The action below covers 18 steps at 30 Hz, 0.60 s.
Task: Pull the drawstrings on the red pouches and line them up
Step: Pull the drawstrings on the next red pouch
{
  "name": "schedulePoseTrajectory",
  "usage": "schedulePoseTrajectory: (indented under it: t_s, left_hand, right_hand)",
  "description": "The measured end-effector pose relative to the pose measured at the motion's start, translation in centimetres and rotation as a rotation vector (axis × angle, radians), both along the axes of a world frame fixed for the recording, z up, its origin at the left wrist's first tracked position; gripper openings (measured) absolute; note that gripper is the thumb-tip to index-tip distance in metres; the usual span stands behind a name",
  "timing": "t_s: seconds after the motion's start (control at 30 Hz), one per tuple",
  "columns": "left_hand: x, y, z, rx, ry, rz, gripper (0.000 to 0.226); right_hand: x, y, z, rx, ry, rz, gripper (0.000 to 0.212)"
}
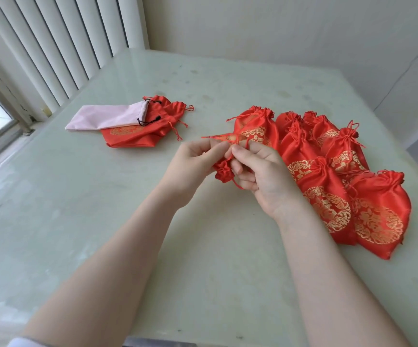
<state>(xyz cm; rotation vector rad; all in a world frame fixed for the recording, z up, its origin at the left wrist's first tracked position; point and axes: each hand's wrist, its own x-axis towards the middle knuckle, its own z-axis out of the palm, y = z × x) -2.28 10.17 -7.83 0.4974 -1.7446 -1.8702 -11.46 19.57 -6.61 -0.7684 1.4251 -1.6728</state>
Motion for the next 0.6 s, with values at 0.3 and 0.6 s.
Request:
schedulePoseTrajectory:
  t_s: [0.3,0.6]
  left_hand:
    - [-0.3,0.8,-1.1,-0.083,-0.188,-0.150,0.015]
    - [-0.5,0.9,-0.9,-0.003,-0.278,-0.115,0.030]
  right_hand:
    - [-0.4,0.4,-0.5,0.164,0.212,-0.178,0.018]
    - [-2.1,0.3,-1.4,0.249,0.350,-0.385,0.038]
